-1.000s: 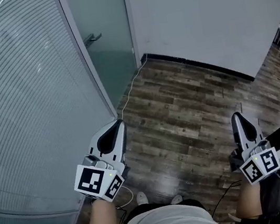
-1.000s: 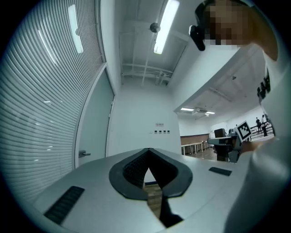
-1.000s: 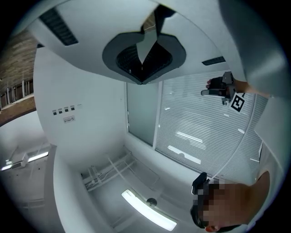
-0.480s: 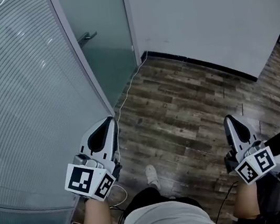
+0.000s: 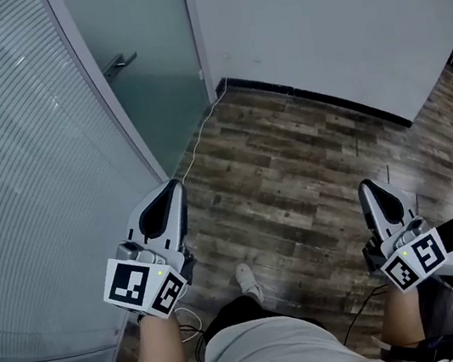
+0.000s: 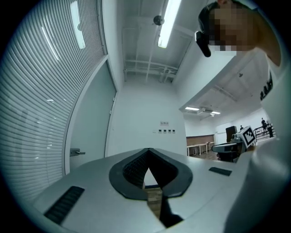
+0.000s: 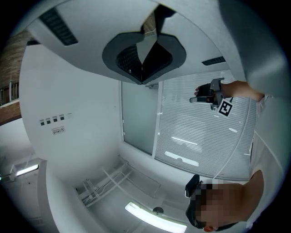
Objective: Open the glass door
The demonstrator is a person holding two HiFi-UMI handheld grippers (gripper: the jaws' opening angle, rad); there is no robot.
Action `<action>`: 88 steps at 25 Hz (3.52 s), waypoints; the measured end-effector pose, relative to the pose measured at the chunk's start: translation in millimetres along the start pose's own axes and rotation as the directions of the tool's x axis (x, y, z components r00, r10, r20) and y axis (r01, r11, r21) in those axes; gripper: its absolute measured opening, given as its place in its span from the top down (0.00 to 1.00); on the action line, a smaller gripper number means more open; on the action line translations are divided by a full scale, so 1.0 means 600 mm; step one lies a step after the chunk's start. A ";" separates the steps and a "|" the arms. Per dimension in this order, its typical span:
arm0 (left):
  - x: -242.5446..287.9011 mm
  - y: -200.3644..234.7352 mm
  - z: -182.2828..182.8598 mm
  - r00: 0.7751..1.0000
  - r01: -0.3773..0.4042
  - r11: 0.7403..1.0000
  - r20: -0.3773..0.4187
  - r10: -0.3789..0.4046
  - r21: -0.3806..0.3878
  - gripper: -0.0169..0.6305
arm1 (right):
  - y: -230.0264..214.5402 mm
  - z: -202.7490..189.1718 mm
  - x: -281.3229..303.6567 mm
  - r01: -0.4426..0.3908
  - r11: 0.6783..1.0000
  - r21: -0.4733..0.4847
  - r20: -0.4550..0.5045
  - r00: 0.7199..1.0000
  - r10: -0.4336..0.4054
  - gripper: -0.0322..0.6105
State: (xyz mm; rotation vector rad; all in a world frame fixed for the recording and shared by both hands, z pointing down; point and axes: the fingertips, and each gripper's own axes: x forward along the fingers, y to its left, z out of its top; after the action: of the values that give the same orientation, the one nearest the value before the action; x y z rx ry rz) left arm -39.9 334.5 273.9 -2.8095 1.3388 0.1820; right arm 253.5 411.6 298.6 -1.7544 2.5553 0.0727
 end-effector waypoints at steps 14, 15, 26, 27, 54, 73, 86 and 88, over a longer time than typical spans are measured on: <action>0.264 0.279 -0.018 0.999 -0.032 0.999 -0.024 0.033 0.007 0.98 | -0.086 0.000 0.391 -0.040 0.999 -0.006 -0.020 0.999 0.040 0.95; 0.269 0.285 -0.016 0.999 -0.034 0.999 -0.023 0.034 0.010 0.97 | -0.087 -0.001 0.401 -0.042 0.999 -0.004 -0.017 0.999 0.042 0.95; 0.247 0.283 -0.012 0.996 -0.086 0.995 -0.019 0.087 0.044 0.98 | -0.070 -0.006 0.446 -0.142 0.990 0.002 0.008 0.990 0.142 0.95; 0.248 0.287 -0.014 0.995 -0.095 0.994 -0.019 0.096 0.045 0.98 | -0.070 -0.007 0.457 -0.156 0.988 0.003 0.009 0.988 0.156 0.95; 0.566 0.517 -0.122 0.820 -0.572 0.819 -0.016 0.573 0.043 0.98 | -0.299 -0.124 1.056 -0.609 0.789 0.085 0.028 0.793 0.609 0.95; 0.587 0.685 -0.157 0.725 -0.689 0.724 -0.004 0.689 -0.012 0.98 | -0.196 -0.170 1.257 -0.779 0.624 0.067 -0.020 0.624 0.781 0.95; 0.561 0.802 -0.129 0.701 -0.713 0.701 0.004 0.713 0.017 0.97 | -0.048 -0.147 1.397 -0.849 0.523 0.071 -0.017 0.523 0.852 0.95; 0.557 0.807 -0.128 0.691 -0.722 0.691 -0.006 0.722 0.024 0.98 | -0.032 -0.144 1.409 -0.863 0.500 0.070 -0.015 0.500 0.866 0.95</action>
State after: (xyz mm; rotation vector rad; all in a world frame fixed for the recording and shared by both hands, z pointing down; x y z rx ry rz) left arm -199.2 -234.6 325.2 -2.0832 2.3642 0.1497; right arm -32.8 -388.0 333.5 -0.2456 3.1288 -0.0157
